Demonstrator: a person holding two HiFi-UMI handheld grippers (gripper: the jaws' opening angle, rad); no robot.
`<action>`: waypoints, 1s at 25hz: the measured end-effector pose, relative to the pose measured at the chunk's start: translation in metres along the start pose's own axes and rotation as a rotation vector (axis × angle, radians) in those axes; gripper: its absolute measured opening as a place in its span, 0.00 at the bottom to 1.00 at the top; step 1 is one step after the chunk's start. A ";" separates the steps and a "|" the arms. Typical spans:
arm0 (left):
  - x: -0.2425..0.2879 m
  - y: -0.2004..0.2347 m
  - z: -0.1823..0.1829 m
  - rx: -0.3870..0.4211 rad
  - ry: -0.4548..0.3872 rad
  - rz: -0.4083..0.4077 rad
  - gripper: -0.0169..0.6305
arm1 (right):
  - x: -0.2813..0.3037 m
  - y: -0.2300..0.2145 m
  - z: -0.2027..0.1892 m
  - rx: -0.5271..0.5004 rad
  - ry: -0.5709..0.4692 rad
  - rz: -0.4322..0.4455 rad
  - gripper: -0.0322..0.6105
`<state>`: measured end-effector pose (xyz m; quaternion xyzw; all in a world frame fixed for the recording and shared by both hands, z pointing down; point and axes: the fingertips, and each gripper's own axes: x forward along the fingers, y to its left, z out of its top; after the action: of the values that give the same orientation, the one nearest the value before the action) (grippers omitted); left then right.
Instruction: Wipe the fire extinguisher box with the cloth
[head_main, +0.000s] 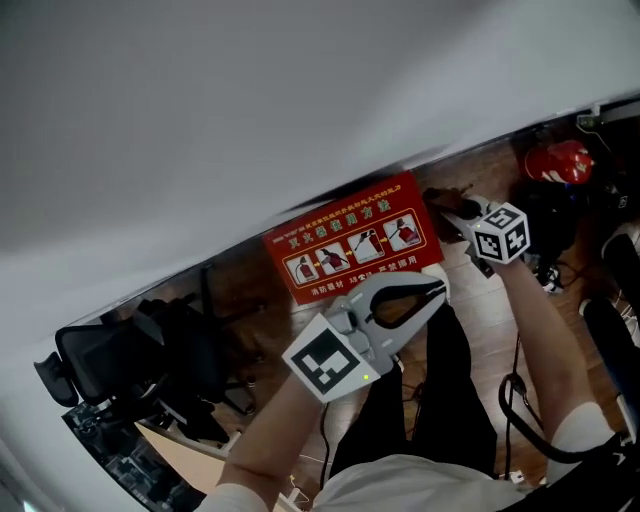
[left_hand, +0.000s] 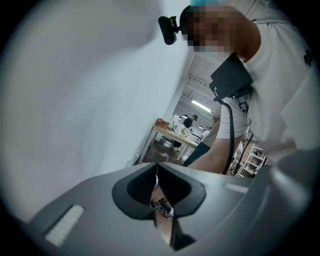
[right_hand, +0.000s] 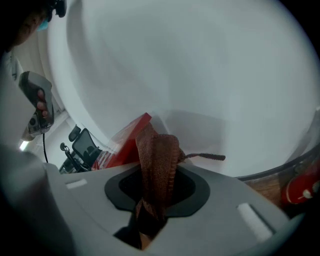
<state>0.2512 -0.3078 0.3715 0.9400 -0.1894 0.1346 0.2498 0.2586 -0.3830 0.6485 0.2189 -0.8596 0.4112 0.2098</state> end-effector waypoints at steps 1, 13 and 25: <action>0.004 0.003 -0.003 0.005 0.003 -0.007 0.04 | 0.010 -0.002 -0.007 0.013 -0.004 0.027 0.20; 0.051 0.040 -0.045 -0.049 0.041 -0.030 0.04 | 0.120 -0.088 -0.096 0.139 0.000 0.013 0.20; 0.046 0.070 -0.085 -0.032 0.053 -0.037 0.04 | 0.217 -0.183 -0.169 0.071 0.216 -0.167 0.20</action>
<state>0.2487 -0.3334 0.4877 0.9354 -0.1673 0.1517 0.2721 0.2122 -0.3958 0.9757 0.2512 -0.7958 0.4436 0.3268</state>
